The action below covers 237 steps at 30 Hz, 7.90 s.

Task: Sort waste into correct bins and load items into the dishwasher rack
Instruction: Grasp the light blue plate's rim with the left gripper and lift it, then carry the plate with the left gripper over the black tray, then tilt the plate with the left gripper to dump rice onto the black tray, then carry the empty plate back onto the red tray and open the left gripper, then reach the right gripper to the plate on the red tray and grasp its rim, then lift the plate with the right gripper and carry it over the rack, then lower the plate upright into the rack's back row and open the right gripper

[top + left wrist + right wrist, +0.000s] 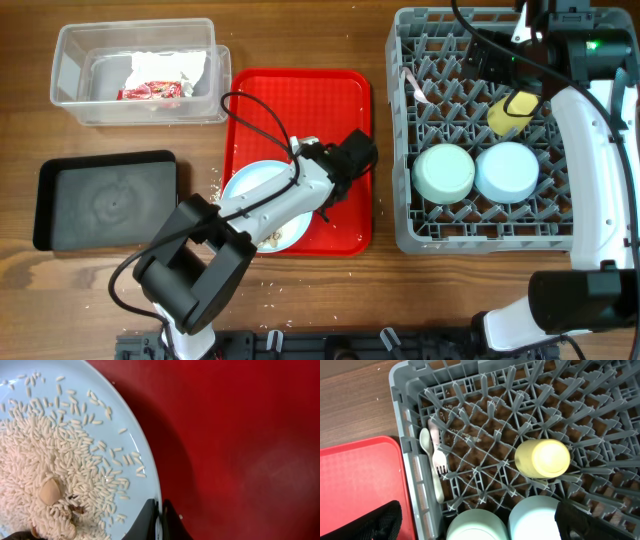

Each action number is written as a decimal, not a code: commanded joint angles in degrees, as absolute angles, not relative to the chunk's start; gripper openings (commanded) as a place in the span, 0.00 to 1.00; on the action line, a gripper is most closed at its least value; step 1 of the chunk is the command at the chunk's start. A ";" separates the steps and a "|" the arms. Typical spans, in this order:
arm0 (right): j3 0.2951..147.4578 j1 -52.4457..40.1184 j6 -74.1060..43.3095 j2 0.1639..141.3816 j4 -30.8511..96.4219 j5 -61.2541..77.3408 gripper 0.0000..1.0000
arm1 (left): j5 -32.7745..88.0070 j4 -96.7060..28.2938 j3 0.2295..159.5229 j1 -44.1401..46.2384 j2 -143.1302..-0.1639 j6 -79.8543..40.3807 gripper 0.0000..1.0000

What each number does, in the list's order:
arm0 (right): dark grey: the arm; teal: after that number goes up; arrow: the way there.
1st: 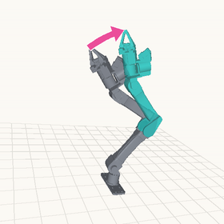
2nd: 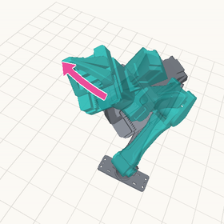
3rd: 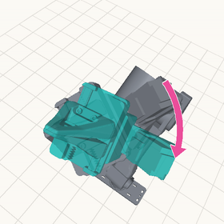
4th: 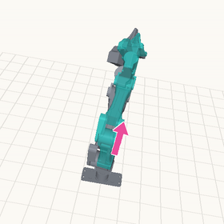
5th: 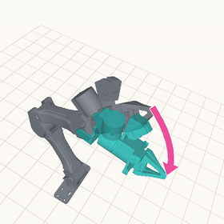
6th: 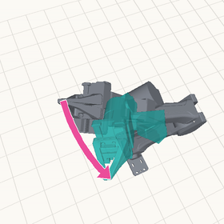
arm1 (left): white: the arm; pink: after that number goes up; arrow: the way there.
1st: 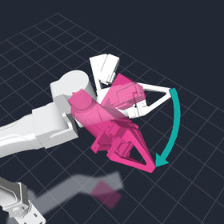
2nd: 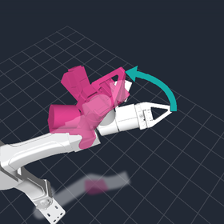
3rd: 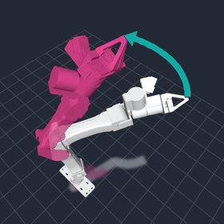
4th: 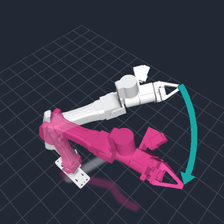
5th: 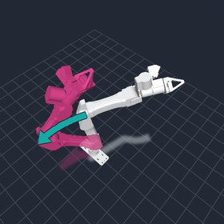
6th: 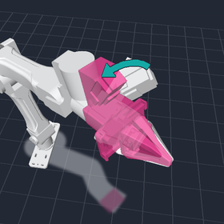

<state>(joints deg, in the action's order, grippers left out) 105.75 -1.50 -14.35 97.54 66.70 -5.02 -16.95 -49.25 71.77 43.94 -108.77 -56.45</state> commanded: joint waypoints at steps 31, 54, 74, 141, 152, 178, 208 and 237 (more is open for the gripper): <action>105.62 -1.43 -15.16 98.04 66.52 -5.96 1.00 | -26.06 -63.99 81.45 31.20 -97.76 -43.33 0.04; 105.62 -1.43 -15.16 98.04 66.52 -5.96 1.00 | -0.49 -52.16 81.45 -8.10 -92.53 -31.66 0.04; 105.62 -1.43 -15.16 98.04 66.50 -5.96 1.00 | 49.52 -54.19 81.45 -42.83 -86.37 -27.35 0.04; 105.62 -1.43 -24.99 98.04 61.06 11.49 1.00 | -7.60 -65.21 81.34 3.33 -88.23 -41.17 1.00; 105.62 -24.14 -10.41 107.09 56.42 5.41 0.89 | -7.57 -67.79 81.34 -10.22 -88.23 -41.17 1.00; 105.97 -27.62 -4.19 133.84 58.89 2.59 0.04 | -7.57 -67.79 81.34 -10.20 -88.23 -41.17 1.00; 110.00 -5.41 -28.56 111.39 58.85 -46.24 0.04 | -7.57 -67.79 81.34 -10.20 -88.23 -41.17 1.00; 109.80 -10.24 -22.50 118.93 53.52 -55.99 0.04 | -7.57 -67.55 81.34 -10.17 -88.23 -41.17 1.00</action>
